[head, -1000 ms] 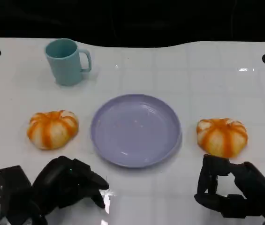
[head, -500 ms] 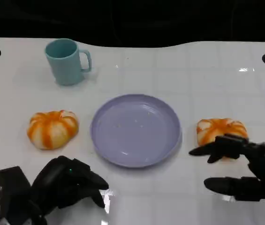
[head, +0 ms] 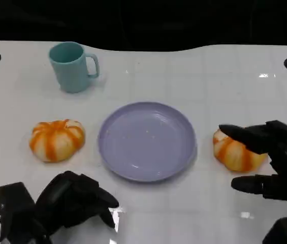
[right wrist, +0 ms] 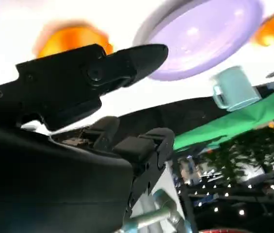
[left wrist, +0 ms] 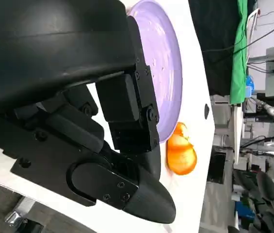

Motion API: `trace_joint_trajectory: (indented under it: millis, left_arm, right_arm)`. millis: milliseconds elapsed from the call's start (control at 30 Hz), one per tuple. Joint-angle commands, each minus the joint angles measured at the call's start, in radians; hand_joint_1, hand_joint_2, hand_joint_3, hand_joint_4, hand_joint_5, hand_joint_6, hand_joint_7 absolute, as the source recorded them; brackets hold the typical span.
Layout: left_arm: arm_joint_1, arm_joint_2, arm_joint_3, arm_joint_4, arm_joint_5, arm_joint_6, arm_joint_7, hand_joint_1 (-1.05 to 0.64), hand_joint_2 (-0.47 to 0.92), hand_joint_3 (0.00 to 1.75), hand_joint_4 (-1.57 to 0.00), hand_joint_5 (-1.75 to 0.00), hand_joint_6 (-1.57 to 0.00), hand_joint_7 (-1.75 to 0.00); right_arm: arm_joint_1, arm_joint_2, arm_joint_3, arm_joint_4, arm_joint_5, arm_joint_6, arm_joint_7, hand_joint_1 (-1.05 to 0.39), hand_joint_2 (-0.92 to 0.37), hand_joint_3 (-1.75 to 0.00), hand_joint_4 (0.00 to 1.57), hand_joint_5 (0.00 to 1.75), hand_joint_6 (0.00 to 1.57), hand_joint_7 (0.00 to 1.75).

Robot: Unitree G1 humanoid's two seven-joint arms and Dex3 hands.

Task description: Grasp the bread from the table and place it into the plate.

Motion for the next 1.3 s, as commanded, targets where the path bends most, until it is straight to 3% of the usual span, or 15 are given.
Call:
trace_joint_trajectory:
  millis: [33, 267, 733, 867, 1100, 1300]
  left_arm:
    - [0.015, 0.012, 0.001, -0.024, -0.006, 0.0, -0.006, -1.05, 0.86, 0.0, -1.23, -0.92, -1.56, -0.03]
    - [0.039, 0.016, -0.003, -0.062, -0.003, 0.008, 0.006, -1.05, 0.85, 0.0, -1.23, -0.92, -1.57, -0.03]
    - [0.043, 0.01, -0.006, -0.076, -0.011, 0.029, -0.004, -1.05, 0.84, 0.0, -1.23, -0.93, -1.56, -0.03]
    - [0.047, 0.01, -0.008, -0.08, -0.007, 0.027, 0.004, -1.05, 0.84, 0.0, -1.23, -0.92, -1.57, -0.03]
    - [0.056, 0.011, -0.009, -0.096, -0.012, 0.032, -0.005, -1.05, 0.85, 0.0, -1.23, -0.91, -1.56, -0.03]
    - [0.065, 0.01, -0.013, -0.11, -0.009, 0.034, 0.001, -1.05, 0.85, 0.0, -1.23, -0.91, -1.57, -0.03]
  right_arm:
    - [-0.022, -0.05, 0.016, -0.026, -0.111, 0.069, -0.045, -0.57, -0.91, 0.0, 0.21, 0.35, 0.34, 0.0]
    - [-0.066, -0.087, 0.08, -0.015, -0.228, 0.163, -0.045, -0.58, -0.88, 0.0, 0.16, 0.31, 0.3, 0.0]
    - [-0.164, -0.106, 0.201, 0.127, -0.248, 0.248, -0.047, -0.6, -0.87, 0.0, 0.12, 0.29, 0.27, 0.0]
    - [-0.253, -0.086, 0.265, 0.286, -0.277, 0.273, -0.08, -0.62, -0.88, 0.0, 0.16, 0.3, 0.27, 0.0]
    - [-0.351, -0.072, 0.331, 0.469, -0.268, 0.304, -0.114, -0.63, -0.89, -0.01, 0.17, 0.25, 0.26, 0.0]
    - [-0.43, -0.053, 0.373, 0.657, -0.24, 0.286, -0.181, -0.64, -0.89, 0.0, 0.19, 0.22, 0.28, 0.01]
